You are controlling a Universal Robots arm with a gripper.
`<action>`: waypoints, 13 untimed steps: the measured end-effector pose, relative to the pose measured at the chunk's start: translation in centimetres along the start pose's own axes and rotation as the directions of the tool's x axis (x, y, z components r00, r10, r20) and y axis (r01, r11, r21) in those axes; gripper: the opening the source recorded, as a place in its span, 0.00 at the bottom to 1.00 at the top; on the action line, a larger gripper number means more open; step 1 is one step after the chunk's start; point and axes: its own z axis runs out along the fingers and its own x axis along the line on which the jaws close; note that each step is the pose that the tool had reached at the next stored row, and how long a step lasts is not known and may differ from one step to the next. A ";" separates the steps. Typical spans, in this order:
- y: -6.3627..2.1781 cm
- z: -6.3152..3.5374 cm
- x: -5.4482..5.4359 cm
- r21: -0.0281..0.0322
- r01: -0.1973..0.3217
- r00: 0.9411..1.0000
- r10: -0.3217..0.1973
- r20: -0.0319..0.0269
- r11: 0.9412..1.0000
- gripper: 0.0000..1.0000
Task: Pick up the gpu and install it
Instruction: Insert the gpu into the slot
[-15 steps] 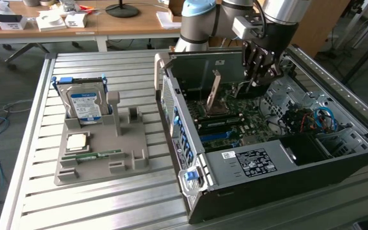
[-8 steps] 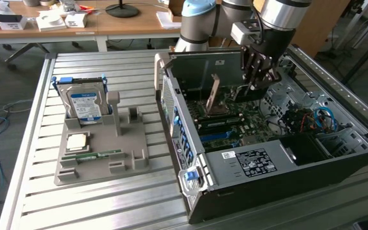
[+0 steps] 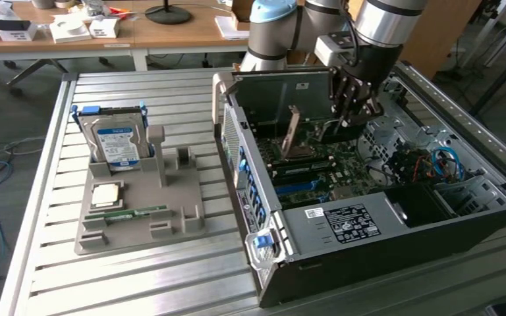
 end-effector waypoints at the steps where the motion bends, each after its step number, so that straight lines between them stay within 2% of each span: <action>1: 0.12 0.01 0.0 0.000 0.000 1.000 0.000 0.000 1.000 0.26; 6: 0.32 0.04 0.0 0.000 0.000 1.000 0.000 0.000 1.000 0.26; 13: 0.35 0.01 0.8 0.000 -0.001 1.000 0.001 0.000 1.000 0.26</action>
